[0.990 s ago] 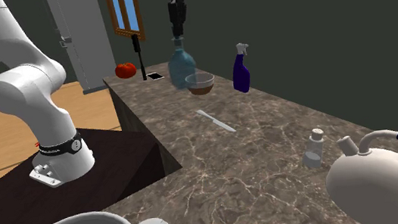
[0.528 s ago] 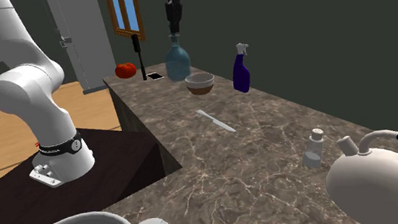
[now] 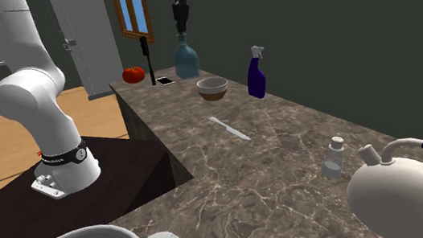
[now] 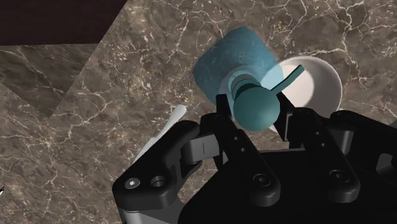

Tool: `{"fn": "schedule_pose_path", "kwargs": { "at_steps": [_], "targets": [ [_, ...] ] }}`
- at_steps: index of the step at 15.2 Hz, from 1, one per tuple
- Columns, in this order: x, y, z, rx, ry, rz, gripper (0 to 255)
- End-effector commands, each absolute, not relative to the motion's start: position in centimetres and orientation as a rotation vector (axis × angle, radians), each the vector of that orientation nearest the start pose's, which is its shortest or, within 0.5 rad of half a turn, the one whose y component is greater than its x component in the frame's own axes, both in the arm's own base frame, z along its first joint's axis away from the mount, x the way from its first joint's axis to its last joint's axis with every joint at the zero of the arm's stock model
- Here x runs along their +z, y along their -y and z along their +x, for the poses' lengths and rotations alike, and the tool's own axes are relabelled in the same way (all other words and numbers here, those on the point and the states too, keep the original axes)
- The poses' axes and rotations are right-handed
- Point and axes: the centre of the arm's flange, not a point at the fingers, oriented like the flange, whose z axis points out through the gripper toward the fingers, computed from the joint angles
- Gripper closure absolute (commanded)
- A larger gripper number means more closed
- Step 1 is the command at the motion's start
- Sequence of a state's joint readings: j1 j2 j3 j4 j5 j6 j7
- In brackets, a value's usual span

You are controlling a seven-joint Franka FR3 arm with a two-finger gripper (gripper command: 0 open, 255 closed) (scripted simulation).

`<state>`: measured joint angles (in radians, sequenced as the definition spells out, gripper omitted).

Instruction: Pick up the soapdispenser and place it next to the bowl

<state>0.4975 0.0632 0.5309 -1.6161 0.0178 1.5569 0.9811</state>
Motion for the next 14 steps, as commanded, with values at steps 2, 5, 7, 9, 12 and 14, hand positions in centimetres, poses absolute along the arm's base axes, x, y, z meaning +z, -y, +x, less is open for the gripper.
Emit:
{"fn": "schedule_pose_path", "kwargs": {
  "at_steps": [2,5,7,9,12,14],
  "targets": [
    [57.2,-51.5,27.9,0.165,0.073,-3.205,255],
    [57.2,-55.0,26.1,0.165,0.073,-3.205,255],
    [57.2,-57.3,24.8,0.165,0.073,-3.205,255],
    [57.2,-59.7,23.6,0.165,0.073,-3.205,255],
    [57.2,-63.2,21.7,0.165,0.073,-3.205,255],
    [56.6,-65.1,20.7,0.165,0.073,-3.205,255]
  ]
}}
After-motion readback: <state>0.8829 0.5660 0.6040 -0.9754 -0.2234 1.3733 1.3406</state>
